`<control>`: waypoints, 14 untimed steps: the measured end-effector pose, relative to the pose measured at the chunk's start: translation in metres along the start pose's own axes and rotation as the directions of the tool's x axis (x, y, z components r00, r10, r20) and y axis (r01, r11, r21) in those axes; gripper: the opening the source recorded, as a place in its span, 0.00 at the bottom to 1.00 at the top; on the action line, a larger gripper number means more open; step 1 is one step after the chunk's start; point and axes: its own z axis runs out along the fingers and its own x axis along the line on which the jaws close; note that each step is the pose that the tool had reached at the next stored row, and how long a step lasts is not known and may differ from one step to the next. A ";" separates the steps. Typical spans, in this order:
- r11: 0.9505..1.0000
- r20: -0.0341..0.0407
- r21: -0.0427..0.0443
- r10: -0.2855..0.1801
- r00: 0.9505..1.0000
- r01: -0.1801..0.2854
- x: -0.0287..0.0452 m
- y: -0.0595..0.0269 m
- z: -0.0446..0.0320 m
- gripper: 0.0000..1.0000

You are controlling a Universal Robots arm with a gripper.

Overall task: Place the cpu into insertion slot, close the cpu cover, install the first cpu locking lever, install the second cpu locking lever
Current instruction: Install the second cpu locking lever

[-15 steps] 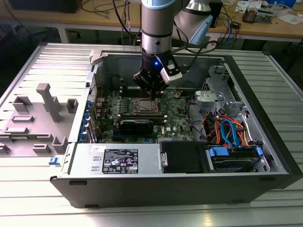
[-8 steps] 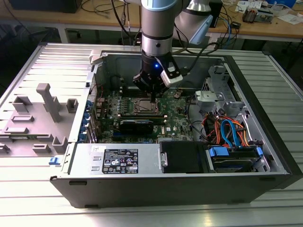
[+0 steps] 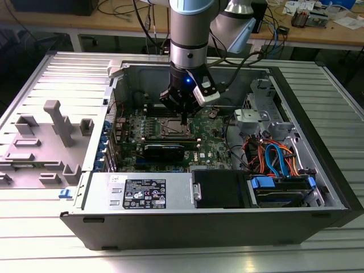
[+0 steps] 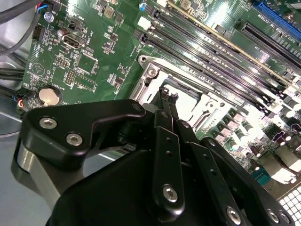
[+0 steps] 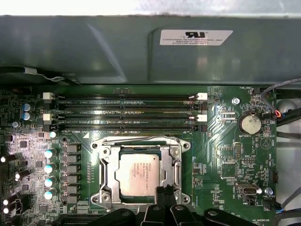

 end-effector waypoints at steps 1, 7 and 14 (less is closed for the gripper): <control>1.000 0.000 0.000 0.000 1.000 0.000 0.0000 0.0000 0.0000 0.11; 1.000 0.000 0.000 0.000 1.000 0.000 0.0000 -0.0003 -0.0001 0.11; 1.000 -0.003 0.000 0.000 1.000 0.000 -0.0002 -0.0036 -0.0113 0.11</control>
